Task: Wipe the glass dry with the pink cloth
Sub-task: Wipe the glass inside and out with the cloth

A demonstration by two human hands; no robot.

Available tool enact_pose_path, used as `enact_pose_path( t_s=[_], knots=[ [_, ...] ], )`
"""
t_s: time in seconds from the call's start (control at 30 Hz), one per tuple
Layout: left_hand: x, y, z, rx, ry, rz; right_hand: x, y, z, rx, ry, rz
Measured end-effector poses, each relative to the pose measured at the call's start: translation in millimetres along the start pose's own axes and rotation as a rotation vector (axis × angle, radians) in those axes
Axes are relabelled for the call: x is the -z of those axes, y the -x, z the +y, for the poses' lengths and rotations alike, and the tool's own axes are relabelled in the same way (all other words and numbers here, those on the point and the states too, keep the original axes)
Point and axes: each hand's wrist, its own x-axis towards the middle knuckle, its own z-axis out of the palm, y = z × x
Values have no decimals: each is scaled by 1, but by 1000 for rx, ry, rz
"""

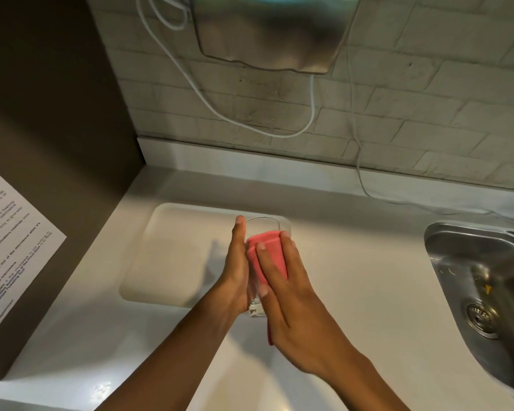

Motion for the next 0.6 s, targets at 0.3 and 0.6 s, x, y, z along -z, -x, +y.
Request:
enact_pose_path(
  t_s=[0.3, 0.6],
  knots=[
    [-7, 9, -6, -56, -97, -26, 12, -26, 7, -80, -148, 71],
    [-4, 11, -5, -19, -17, 4, 1, -14, -1, -30, 32, 11]
  ],
)
